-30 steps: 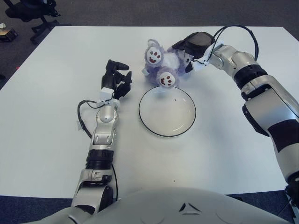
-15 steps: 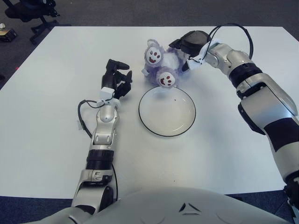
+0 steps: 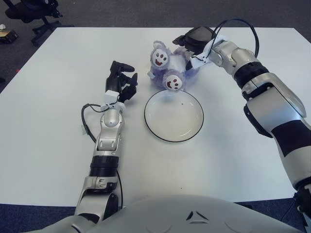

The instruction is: Put the doll into the plate.

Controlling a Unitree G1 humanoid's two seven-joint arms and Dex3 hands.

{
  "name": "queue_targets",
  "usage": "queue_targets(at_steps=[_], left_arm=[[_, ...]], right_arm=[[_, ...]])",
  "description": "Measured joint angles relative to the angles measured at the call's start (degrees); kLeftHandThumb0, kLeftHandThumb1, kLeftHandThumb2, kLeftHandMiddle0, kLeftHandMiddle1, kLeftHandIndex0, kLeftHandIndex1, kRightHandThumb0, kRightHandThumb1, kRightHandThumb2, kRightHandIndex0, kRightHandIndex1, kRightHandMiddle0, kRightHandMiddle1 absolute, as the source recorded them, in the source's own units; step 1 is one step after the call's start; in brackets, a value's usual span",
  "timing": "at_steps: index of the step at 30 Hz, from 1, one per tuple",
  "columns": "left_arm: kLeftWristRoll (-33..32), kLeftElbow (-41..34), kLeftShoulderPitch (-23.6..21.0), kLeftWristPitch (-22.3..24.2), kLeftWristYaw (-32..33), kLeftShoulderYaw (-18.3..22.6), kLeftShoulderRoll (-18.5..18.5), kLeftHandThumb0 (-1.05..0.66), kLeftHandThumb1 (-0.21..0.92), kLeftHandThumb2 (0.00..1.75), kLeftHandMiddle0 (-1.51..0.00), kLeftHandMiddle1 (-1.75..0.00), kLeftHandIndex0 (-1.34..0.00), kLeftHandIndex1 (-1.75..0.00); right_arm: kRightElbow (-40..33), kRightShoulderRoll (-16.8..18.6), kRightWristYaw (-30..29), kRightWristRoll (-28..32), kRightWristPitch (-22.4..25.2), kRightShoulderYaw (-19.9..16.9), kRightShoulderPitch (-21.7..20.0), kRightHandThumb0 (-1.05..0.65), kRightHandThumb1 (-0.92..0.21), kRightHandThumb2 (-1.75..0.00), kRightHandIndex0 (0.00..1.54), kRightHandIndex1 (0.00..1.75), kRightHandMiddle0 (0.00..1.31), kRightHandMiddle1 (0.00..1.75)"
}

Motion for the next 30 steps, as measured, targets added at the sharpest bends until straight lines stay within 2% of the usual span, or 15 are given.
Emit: queue_targets(at_steps=[13,19,30], left_arm=[[0.1,-1.28,0.03,0.92,0.1,-0.27,-0.08,-0.35,0.92,0.47,-0.59,-1.68,-0.25,-1.7],[0.1,-2.12,0.26,1.26,0.11,-0.26,-0.08,-0.35,0.92,0.47,-0.59,-1.68,-0.25,-1.7],[0.1,-2.41,0.53,1.44,0.12,-0.26,-0.08,-0.35,0.92,0.47,-0.6,-1.68,-0.25,-1.7]], right_arm=[[3.49,3.16,0.69,0.08,2.81,1.46,0.81,-0.67,-0.84,0.0,0.38,0.0,0.3,0.0],[5.1,4.36,3.65,0.12,4.06,2.1,2.0,-0.69,-0.84,0.0,0.38,0.0,0.28,0.0],[5.48,4.51,5.7,0.73,4.55,2.12,2.17,-0.72,-0.83,0.0,0.4,0.01,0.28,0.0]])
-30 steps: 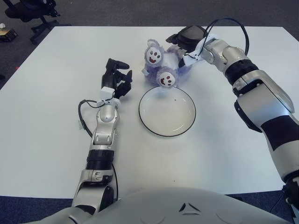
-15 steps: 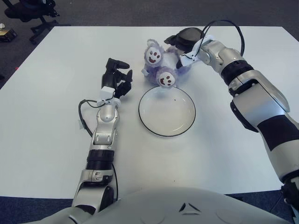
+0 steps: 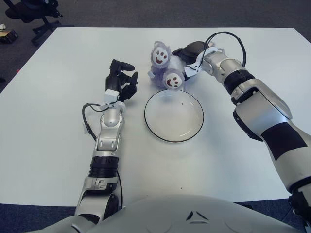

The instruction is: Put the doll into the plate.

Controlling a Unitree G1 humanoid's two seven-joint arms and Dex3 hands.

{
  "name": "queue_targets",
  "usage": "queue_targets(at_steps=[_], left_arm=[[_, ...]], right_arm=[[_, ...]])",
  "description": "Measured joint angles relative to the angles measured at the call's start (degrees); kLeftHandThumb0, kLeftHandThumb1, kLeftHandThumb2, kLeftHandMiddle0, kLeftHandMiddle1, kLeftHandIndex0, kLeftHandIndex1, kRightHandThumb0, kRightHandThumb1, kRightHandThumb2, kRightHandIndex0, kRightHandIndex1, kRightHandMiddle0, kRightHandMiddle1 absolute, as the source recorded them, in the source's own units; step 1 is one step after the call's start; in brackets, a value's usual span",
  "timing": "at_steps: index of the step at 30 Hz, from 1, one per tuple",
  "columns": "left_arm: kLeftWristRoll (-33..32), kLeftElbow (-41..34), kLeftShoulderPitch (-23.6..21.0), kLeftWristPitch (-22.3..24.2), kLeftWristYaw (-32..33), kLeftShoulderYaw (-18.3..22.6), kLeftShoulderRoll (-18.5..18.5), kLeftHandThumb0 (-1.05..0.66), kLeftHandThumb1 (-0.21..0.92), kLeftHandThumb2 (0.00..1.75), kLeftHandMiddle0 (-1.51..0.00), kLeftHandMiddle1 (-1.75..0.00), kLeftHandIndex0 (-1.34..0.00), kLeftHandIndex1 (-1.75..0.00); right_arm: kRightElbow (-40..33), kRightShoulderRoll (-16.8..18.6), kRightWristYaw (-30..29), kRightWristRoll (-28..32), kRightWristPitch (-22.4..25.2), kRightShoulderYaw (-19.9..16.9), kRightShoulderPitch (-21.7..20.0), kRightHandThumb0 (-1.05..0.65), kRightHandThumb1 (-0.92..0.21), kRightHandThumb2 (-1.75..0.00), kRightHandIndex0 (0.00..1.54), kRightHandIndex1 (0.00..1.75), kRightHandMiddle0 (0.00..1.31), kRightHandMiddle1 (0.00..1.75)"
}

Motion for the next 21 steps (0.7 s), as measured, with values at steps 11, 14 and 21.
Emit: queue_targets(at_steps=[11,14,21], left_arm=[[0.0,-0.09,0.01,0.01,0.0,0.02,0.01,-0.35,0.92,0.47,-0.6,-1.67,-0.25,-1.69],[-0.01,-0.08,0.01,0.01,0.0,0.02,0.01,-0.35,0.92,0.47,-0.6,-1.67,-0.25,-1.69],[-0.02,-0.04,0.01,0.0,0.0,0.04,0.06,-0.35,0.92,0.47,-0.61,-1.66,-0.25,-1.69]], right_arm=[[0.01,-0.03,4.23,2.83,0.15,-1.8,0.08,-0.73,-0.83,0.0,0.43,0.01,0.29,0.0],[0.01,-0.03,5.61,3.44,0.32,-2.13,0.08,-0.72,-0.82,0.0,0.47,0.02,0.29,0.0],[0.0,-0.03,7.4,3.81,0.48,-2.65,0.08,-0.61,-0.77,0.0,0.71,0.09,0.34,0.02]])
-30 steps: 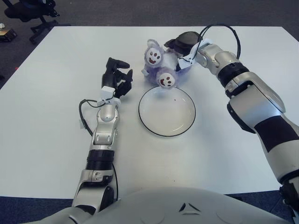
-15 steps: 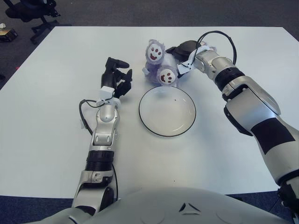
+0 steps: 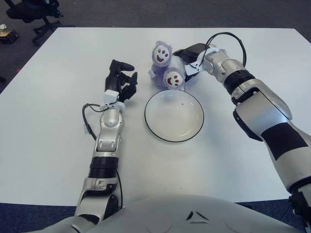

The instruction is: Put the doll into the plate.

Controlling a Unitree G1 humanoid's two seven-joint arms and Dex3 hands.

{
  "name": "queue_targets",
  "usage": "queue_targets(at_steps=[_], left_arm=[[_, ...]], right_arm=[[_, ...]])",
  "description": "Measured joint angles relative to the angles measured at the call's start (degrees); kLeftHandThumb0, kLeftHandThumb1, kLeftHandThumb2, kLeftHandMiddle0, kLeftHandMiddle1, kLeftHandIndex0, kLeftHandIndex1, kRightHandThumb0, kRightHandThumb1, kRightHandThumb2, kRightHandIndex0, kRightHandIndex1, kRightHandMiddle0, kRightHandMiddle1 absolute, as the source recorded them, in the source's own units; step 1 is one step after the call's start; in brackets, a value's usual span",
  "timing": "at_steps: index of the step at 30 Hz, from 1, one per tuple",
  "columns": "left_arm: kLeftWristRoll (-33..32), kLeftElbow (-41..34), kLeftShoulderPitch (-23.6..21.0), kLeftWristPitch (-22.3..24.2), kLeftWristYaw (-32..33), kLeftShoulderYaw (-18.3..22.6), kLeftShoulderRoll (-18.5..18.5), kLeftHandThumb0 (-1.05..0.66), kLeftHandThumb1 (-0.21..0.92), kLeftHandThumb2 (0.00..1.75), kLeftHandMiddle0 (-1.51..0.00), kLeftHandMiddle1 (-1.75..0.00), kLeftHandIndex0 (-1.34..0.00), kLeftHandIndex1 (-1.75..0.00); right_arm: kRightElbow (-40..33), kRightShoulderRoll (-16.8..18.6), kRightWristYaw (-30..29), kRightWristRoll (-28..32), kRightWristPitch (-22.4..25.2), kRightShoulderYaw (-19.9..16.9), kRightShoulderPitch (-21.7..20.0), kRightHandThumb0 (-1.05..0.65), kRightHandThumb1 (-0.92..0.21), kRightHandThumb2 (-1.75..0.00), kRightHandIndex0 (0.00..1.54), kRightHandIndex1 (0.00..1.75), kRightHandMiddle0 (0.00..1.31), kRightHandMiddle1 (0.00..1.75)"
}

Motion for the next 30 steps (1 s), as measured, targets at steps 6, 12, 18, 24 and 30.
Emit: queue_targets(at_steps=[6,12,18,24,30], left_arm=[[-0.01,0.23,0.0,-0.1,0.0,0.04,0.1,-0.35,0.92,0.47,-0.61,-1.66,-0.25,-1.69],[-0.02,0.41,-0.01,-0.35,0.0,0.05,0.13,-0.35,0.92,0.47,-0.61,-1.66,-0.25,-1.69],[-0.05,0.6,-0.01,-0.49,0.0,0.14,0.26,-0.35,0.92,0.47,-0.61,-1.66,-0.25,-1.69],[-0.08,0.77,-0.01,-0.59,0.0,0.23,0.35,-0.35,0.92,0.47,-0.62,-1.65,-0.25,-1.69],[-0.09,0.88,-0.01,-1.01,0.0,0.22,0.36,-0.35,0.92,0.47,-0.62,-1.65,-0.25,-1.69]], right_arm=[[-0.05,-0.03,-1.87,-1.08,0.48,1.14,0.03,-0.37,-0.78,0.0,0.69,0.5,0.56,0.12],[-0.35,0.1,-15.5,-5.1,3.23,4.86,2.35,-0.06,-0.9,-0.21,0.4,1.36,0.54,1.07],[-0.32,0.07,-25.76,-4.23,3.25,3.92,5.39,-0.01,-0.57,-0.92,0.42,1.59,0.43,1.62],[-0.11,-0.74,-32.44,-1.76,-1.45,0.96,7.74,0.0,-0.33,-1.28,0.53,1.72,0.48,1.71],[0.12,-1.54,-33.42,-0.54,-3.87,-0.67,8.52,0.0,-0.25,-1.4,0.59,1.74,0.52,1.72]])
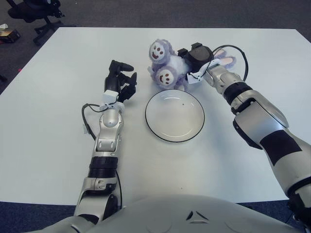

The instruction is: Put the doll into the plate.

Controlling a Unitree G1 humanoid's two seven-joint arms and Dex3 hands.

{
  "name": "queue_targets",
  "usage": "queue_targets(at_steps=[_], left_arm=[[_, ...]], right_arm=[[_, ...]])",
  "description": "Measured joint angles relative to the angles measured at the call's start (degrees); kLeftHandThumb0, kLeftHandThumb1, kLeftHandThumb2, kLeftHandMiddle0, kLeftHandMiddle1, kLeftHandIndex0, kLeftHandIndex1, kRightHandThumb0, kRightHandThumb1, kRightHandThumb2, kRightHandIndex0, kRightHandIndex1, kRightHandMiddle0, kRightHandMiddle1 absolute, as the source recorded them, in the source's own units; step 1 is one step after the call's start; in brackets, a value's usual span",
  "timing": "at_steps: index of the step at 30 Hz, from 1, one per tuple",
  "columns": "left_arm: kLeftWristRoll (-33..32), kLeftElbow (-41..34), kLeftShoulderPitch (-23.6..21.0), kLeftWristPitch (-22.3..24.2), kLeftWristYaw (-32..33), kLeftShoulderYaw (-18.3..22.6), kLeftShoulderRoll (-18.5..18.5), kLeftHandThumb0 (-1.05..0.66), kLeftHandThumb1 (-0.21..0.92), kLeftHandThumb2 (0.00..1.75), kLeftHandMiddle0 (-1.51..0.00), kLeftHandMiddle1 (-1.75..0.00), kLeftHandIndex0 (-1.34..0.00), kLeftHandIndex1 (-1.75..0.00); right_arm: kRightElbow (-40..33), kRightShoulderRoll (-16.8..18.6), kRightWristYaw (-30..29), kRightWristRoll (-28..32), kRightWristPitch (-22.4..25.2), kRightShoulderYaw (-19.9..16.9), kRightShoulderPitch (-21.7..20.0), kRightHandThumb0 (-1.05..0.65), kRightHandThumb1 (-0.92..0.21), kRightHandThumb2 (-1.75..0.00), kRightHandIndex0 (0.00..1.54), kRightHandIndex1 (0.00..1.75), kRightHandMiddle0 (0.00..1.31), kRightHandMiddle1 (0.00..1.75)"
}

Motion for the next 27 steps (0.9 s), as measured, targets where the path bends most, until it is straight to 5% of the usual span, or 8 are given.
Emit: queue_targets(at_steps=[27], left_arm=[[0.02,1.74,-0.16,-1.15,0.0,-0.01,0.0,-0.35,0.92,0.47,-0.62,-1.63,-0.25,-1.69]], right_arm=[[0.01,-2.45,6.01,2.91,-2.46,-4.93,-0.12,0.0,-0.32,-1.29,0.6,1.67,0.42,1.75]])
